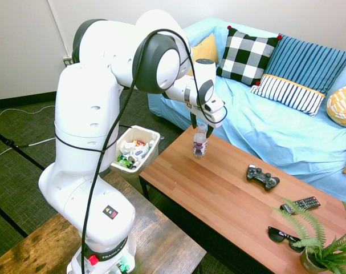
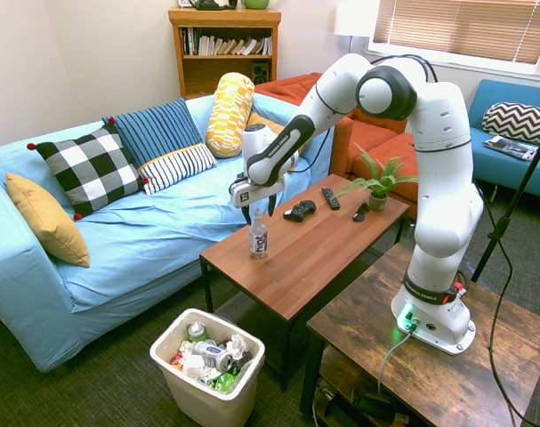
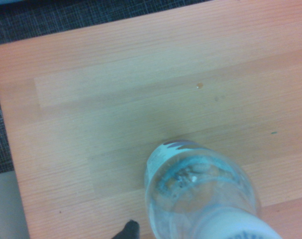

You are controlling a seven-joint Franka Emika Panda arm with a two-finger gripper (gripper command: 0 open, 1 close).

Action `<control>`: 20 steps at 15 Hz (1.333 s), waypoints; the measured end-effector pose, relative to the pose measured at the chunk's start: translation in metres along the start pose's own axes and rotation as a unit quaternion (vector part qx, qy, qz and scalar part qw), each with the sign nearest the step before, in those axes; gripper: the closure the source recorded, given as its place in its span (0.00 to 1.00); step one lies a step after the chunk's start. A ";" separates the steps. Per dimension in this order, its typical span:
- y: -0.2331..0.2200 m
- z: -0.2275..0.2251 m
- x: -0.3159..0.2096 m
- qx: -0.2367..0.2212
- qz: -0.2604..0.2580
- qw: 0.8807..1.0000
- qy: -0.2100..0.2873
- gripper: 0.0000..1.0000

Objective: Throw the bottle in the trash bin

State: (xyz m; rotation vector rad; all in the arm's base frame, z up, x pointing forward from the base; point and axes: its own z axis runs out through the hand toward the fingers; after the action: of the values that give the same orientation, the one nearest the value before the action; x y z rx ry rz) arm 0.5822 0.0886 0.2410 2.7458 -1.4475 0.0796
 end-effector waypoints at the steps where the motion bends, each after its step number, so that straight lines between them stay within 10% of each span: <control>1: -0.003 0.004 0.001 -0.001 0.000 1.000 0.000 1.00; 20: 0.001 -0.006 0.012 -0.023 0.010 1.000 -0.010 1.00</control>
State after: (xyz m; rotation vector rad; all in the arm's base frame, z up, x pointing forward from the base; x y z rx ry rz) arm 0.5882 0.0782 0.2473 2.7037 -1.4619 0.0173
